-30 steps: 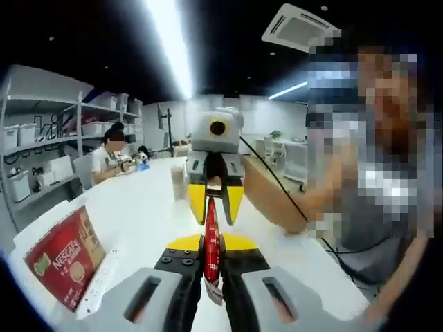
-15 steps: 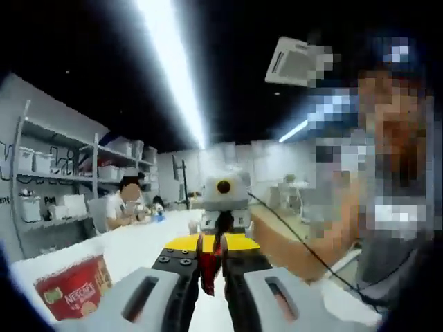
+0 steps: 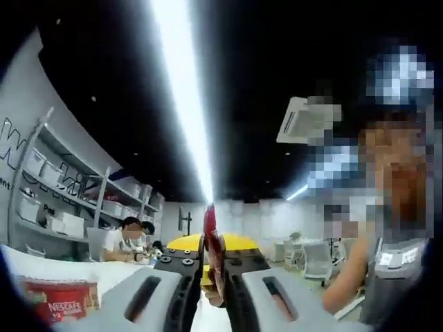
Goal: Tear open the coffee pouch, take out the coffee, and pour the coffee from the pouch into the cup
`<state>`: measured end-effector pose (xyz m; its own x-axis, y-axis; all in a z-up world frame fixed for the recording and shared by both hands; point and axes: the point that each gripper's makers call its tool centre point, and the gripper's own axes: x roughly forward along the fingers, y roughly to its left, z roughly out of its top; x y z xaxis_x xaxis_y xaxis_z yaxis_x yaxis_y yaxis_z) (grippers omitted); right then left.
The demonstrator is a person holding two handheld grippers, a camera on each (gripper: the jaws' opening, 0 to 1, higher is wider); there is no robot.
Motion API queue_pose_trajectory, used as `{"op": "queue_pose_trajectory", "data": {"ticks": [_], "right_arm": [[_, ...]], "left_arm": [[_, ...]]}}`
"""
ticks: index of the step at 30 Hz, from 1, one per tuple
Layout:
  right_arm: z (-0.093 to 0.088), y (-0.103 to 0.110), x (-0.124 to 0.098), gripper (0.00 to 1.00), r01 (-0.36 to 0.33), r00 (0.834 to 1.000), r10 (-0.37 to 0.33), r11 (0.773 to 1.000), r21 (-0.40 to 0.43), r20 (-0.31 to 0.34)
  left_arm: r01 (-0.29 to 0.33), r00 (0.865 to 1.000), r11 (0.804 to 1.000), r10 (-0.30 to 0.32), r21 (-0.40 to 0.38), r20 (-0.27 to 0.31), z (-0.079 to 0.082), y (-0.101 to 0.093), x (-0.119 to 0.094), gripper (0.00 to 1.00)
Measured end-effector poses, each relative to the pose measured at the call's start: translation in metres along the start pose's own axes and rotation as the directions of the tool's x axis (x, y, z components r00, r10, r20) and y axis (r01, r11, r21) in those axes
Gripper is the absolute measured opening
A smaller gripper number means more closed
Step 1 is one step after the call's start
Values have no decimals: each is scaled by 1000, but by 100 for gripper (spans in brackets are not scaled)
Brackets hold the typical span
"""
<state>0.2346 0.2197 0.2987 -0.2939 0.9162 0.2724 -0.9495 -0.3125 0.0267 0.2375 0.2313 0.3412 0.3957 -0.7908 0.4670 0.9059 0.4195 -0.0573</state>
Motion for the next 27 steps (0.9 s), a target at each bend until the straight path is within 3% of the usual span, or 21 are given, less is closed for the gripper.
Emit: {"op": "queue_pose_trajectory", "data": {"ticks": [2, 3, 4, 5, 7, 8, 11, 14, 18, 23, 27], "right_arm": [[-5, 2, -3, 14, -2, 999, -2, 997, -72, -48], [-8, 3, -5, 22, -1, 997, -6, 996, -90, -77], [-3, 6, -9, 26, -6, 998, 0, 996, -91, -63], [-1, 5, -11, 27, -6, 998, 0, 996, -92, -60], [14, 7, -22, 26, -8, 1000, 5, 995, -96, -30], [15, 8, -23, 26, -9, 1000, 6, 995, -98, -24], [22, 12, -26, 24, -25, 1000, 24, 995, -99, -13], [4, 20, -22, 22, -65, 992, 56, 995, -81, -111], [-13, 30, -12, 19, -107, 978, 96, 993, -53, -183], [-33, 38, -5, 17, -133, 956, 115, 990, -48, -268], [-37, 35, -2, 13, -117, 954, 99, 992, -47, -283]], "left_arm": [[-12, 999, 1000, 12, 2, -32, -4, -3, 2, 10], [-19, 996, 999, 21, 28, -92, -12, -4, 2, 10], [-19, 985, 999, 27, 45, -168, -22, -3, 0, 10], [-22, 982, 998, 32, 55, -186, -24, -3, -1, 10], [1, 948, 998, 21, 67, -317, -44, -6, -7, 10], [8, 941, 998, 11, 57, -339, -48, -7, -8, 10], [72, 864, 997, -81, -36, -496, -80, -24, -19, 10], [92, 831, 989, -139, -113, -538, -93, -35, -21, 10], [122, 786, 985, -170, -121, -594, -110, -47, -23, 10], [121, 779, 983, -178, -135, -601, -113, -50, -23, 10], [99, 760, 987, -158, -128, -631, -120, -47, -27, 10]]}}
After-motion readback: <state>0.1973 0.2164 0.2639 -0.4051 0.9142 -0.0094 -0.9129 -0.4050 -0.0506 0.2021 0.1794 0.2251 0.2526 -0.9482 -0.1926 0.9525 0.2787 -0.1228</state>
